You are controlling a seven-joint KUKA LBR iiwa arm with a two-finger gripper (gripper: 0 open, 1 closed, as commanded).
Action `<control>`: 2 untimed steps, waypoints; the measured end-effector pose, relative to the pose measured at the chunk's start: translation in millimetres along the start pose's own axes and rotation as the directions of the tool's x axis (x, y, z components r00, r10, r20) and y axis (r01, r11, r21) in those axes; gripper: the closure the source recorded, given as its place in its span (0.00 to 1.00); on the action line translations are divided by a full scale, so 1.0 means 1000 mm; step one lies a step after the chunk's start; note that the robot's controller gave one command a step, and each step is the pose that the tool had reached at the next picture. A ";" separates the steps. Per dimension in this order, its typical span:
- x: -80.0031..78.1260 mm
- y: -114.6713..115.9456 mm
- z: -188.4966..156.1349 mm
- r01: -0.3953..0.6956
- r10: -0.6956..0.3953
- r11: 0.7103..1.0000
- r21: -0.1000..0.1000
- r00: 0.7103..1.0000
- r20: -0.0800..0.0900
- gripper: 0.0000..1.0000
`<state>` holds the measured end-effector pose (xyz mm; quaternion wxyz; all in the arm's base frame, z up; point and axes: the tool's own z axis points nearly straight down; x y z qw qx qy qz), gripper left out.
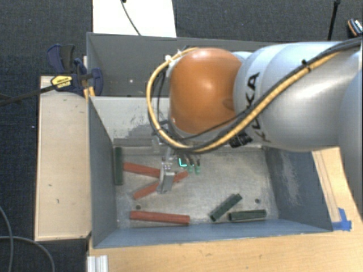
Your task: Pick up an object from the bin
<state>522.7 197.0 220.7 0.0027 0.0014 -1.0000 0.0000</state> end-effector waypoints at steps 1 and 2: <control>-0.009 -0.001 0.152 0.560 -0.560 0.828 0.002 0.828 0.002 0.00; -0.010 0.000 0.150 0.553 -0.553 0.833 0.002 0.833 0.004 1.00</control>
Offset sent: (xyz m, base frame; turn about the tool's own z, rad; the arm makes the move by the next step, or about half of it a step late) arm 0.0088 -0.0007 -0.1507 -0.5952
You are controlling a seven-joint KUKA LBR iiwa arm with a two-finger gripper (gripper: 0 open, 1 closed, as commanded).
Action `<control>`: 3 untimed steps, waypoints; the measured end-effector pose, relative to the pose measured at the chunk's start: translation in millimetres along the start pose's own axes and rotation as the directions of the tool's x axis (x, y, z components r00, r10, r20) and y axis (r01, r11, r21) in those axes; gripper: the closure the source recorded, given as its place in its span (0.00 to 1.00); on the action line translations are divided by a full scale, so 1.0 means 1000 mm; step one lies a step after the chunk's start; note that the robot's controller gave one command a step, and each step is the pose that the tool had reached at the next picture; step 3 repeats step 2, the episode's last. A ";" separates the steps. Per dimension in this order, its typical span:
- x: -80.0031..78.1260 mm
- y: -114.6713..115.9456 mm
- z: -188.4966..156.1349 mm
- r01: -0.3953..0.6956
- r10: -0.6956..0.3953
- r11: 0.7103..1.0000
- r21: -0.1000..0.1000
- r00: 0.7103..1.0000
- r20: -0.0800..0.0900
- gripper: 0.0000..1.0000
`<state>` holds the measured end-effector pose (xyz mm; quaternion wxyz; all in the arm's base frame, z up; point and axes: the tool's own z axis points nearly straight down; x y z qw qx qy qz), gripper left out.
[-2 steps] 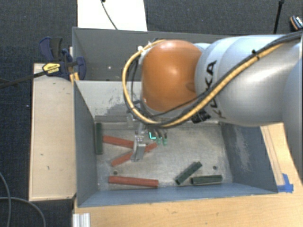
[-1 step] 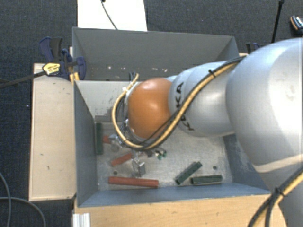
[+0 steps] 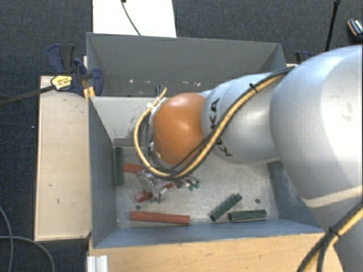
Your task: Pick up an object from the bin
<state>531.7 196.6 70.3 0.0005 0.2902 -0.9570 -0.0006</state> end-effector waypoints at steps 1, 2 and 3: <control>-0.042 0.009 -0.068 0.224 -0.224 0.975 0.004 0.975 0.008 1.00; -0.054 0.002 -0.151 0.208 -0.208 0.978 0.006 0.978 0.012 1.00; -0.054 0.002 -0.151 0.208 -0.208 0.978 0.006 0.978 0.012 1.00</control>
Offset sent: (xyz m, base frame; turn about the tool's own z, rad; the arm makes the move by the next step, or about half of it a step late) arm 0.0278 0.0290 0.0655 -0.2270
